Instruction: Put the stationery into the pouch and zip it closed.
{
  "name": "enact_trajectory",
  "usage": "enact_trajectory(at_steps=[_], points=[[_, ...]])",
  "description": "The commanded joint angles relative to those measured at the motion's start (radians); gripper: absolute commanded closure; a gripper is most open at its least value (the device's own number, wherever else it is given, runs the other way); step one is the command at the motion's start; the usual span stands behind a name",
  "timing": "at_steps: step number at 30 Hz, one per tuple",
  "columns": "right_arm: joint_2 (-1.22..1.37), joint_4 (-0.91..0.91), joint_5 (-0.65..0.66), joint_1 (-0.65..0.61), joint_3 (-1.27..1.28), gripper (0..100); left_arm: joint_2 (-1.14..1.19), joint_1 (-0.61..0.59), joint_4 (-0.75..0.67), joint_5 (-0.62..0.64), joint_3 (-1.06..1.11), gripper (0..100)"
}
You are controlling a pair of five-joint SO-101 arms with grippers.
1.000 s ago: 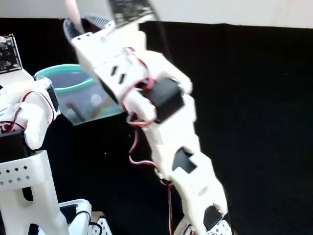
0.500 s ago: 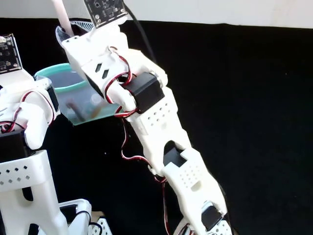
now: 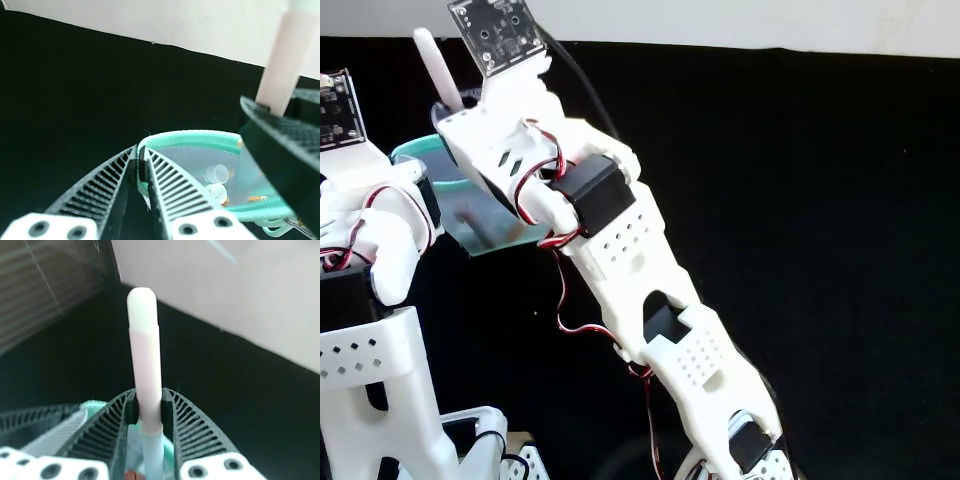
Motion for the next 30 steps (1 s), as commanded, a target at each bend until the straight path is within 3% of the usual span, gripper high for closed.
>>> enact_trajectory(at_steps=[1, 20, 27, 30], points=[[-0.013, 0.054, -0.008, -0.005, -0.113, 99.1, 0.079, 0.004, 0.017, -0.005, 0.018, 99], [-0.019, 0.288, -0.003, -0.042, -0.113, 98.2, 0.079, -0.015, 0.017, -0.005, 0.018, 99], [-0.021, 0.283, -0.003, -0.051, -0.113, 80.7, 0.079, -0.058, 0.017, -0.005, 0.016, 99], [-0.021, 0.283, -0.002, -0.051, -0.113, 79.6, 0.079, -0.056, 0.017, -0.005, 0.016, 99]])
